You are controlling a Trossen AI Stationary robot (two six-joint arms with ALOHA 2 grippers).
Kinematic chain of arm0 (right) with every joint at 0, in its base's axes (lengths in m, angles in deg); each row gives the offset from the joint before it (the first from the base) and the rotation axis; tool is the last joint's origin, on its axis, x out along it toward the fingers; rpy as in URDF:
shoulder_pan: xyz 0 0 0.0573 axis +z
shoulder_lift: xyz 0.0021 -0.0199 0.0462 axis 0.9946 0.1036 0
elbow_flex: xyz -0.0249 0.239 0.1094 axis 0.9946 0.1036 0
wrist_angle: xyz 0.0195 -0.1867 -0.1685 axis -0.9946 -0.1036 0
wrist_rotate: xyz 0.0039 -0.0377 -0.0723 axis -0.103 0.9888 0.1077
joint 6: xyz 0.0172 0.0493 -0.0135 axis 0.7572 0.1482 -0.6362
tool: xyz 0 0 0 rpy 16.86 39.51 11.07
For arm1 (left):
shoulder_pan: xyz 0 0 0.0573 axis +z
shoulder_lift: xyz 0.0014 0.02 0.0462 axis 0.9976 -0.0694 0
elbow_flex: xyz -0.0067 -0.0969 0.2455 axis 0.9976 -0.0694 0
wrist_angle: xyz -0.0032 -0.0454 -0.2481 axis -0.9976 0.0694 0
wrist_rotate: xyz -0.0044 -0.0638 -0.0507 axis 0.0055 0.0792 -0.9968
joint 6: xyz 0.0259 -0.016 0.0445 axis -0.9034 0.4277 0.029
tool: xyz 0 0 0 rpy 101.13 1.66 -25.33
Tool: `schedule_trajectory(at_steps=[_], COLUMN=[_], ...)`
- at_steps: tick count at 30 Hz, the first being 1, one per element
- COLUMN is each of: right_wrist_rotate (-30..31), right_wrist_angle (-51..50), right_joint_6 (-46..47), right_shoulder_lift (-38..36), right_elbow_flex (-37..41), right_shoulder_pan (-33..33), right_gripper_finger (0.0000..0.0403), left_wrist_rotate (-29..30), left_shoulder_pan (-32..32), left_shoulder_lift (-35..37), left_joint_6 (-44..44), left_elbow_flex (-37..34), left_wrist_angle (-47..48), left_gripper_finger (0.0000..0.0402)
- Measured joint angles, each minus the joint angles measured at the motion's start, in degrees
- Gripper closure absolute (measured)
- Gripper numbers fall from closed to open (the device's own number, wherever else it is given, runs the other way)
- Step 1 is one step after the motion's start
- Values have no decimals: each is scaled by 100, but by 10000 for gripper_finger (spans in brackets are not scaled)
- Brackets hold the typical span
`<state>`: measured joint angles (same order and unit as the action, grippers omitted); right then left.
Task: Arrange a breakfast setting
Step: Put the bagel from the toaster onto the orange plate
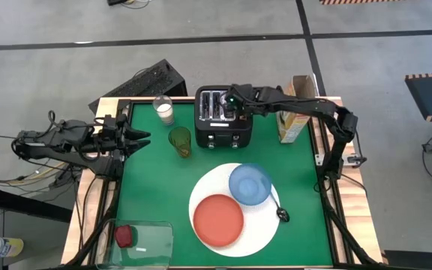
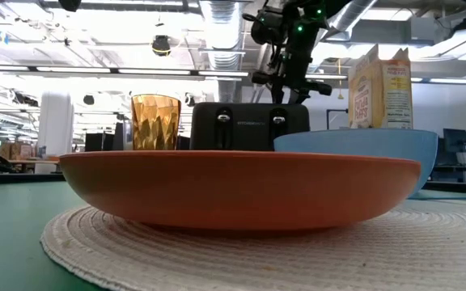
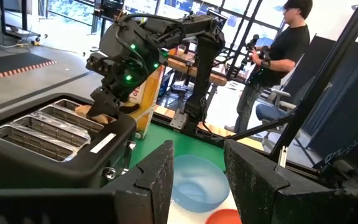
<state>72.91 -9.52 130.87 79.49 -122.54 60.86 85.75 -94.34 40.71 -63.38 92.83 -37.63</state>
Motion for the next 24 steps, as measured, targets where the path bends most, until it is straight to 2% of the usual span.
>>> schedule_trajectory(at_steps=[5,15,24], right_wrist_rotate=[1,58,296], right_wrist_angle=[-34,-79,-645], right_joint_6=[40,146,105], right_shoulder_lift=[0,4,17], right_elbow_flex=[0,-38,-567], right_shoulder_pan=[-23,12,64], right_gripper_finger=[300,304,306], left_wrist_rotate=[0,0,6], left_shoulder_pan=[0,0,0], left_shoulder_lift=[0,0,0], left_joint_6=[0,0,0], left_elbow_flex=[0,0,0], left_wrist_angle=[0,0,0], left_gripper_finger=[274,274,274])
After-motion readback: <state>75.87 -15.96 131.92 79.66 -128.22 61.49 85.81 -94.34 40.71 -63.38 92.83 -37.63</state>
